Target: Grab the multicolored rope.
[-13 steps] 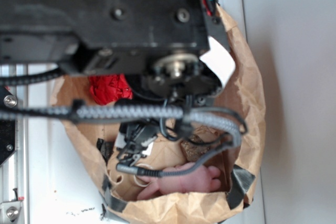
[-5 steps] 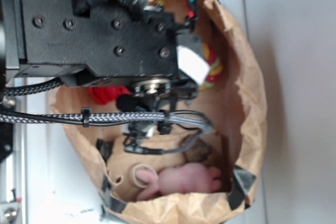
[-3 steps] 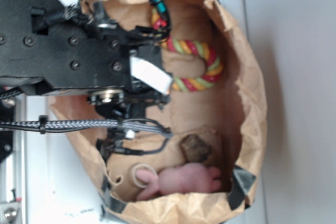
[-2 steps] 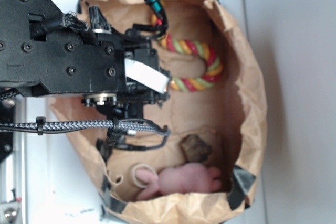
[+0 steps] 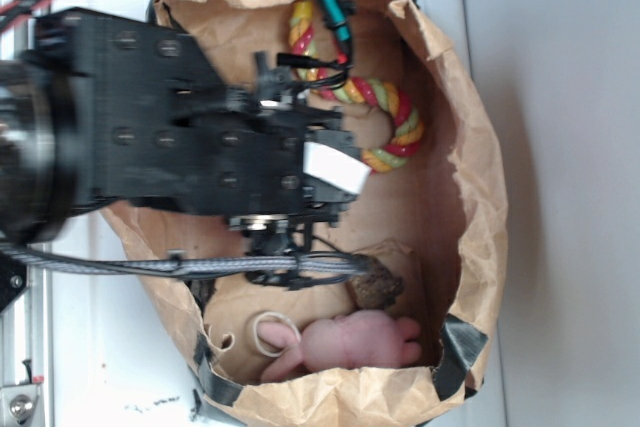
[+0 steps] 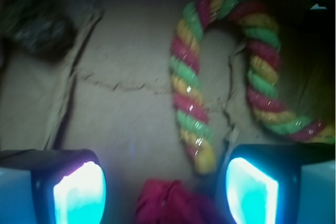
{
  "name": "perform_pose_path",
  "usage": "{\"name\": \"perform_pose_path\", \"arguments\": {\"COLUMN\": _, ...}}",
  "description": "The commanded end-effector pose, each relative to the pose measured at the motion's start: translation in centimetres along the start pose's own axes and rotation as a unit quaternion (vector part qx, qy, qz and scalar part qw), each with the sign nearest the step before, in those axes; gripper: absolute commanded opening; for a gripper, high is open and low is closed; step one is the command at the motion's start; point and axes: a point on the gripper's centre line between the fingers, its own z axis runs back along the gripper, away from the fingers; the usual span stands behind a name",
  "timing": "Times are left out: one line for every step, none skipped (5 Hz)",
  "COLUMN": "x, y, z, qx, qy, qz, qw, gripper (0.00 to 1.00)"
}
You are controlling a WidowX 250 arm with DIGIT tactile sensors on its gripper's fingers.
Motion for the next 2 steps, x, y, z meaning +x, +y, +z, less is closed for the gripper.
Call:
{"name": "perform_pose_path", "arguments": {"x": 2.87, "y": 0.09, "z": -0.34, "qx": 0.021, "qy": -0.018, "qz": 0.006, "qw": 1.0, "gripper": 1.0}}
{"name": "perform_pose_path", "arguments": {"x": 3.75, "y": 0.22, "z": -1.27, "qx": 0.032, "qy": -0.021, "qz": 0.013, "qw": 0.999, "gripper": 1.0}}
